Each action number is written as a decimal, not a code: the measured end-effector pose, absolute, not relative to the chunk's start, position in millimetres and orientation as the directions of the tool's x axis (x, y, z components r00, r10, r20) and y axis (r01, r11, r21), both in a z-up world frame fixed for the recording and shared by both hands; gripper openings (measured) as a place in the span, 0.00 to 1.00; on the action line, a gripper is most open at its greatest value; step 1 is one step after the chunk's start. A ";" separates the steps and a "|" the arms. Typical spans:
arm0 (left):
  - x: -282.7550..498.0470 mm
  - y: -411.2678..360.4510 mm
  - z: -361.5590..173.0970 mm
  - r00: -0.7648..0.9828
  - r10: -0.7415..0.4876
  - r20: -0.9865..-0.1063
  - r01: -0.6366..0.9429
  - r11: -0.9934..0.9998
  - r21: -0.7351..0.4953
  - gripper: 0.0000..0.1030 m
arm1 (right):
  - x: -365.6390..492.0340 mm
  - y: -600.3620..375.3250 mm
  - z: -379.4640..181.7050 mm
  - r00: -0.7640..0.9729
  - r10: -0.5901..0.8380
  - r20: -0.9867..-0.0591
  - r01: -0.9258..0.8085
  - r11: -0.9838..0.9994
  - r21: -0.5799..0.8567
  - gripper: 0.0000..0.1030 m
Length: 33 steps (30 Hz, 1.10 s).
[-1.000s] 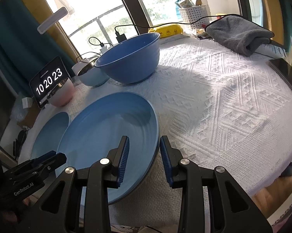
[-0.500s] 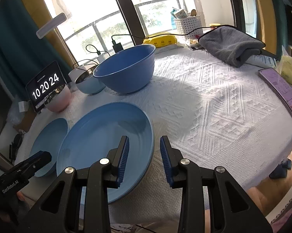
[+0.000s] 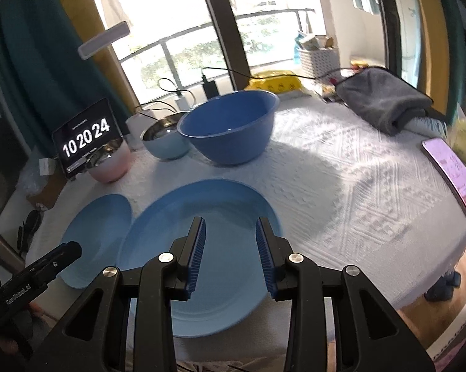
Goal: Organize plates and bowls
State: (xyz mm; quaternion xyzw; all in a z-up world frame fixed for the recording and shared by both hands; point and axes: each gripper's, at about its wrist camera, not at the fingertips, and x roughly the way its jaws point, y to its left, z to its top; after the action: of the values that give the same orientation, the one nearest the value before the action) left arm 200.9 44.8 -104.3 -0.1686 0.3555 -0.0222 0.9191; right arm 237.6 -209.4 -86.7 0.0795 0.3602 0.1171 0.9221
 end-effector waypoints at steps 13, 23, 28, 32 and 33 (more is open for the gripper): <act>190.5 93.7 -108.4 0.759 -0.092 -0.644 -0.158 0.934 -0.319 0.60 | 242.1 -158.1 -81.4 0.689 0.315 -0.652 -0.240 0.949 0.204 0.35; 183.2 143.9 -115.3 0.748 0.025 -0.664 -0.280 0.918 -0.281 0.60 | 248.3 -104.9 -88.8 0.644 0.388 -0.659 -0.346 0.916 0.201 0.36; 183.4 160.5 -122.0 0.731 0.069 -0.679 -0.329 0.908 -0.261 0.60 | 252.5 -88.9 -90.8 0.624 0.418 -0.660 -0.383 0.900 0.207 0.36; 184.4 168.8 -127.4 0.715 0.092 -0.693 -0.356 0.901 -0.248 0.60 | 257.8 -82.5 -93.7 0.613 0.431 -0.662 -0.397 0.893 0.213 0.36; 185.0 170.4 -128.9 0.710 0.095 -0.698 -0.361 0.900 -0.244 0.60 | 259.0 -81.1 -95.1 0.610 0.434 -0.663 -0.400 0.891 0.215 0.36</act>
State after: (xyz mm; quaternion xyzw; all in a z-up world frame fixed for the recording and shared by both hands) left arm 185.0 170.4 -128.9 -0.1848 0.3593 0.1260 0.9060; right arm 259.0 -81.0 -95.1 0.0227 0.3755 0.2327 0.8968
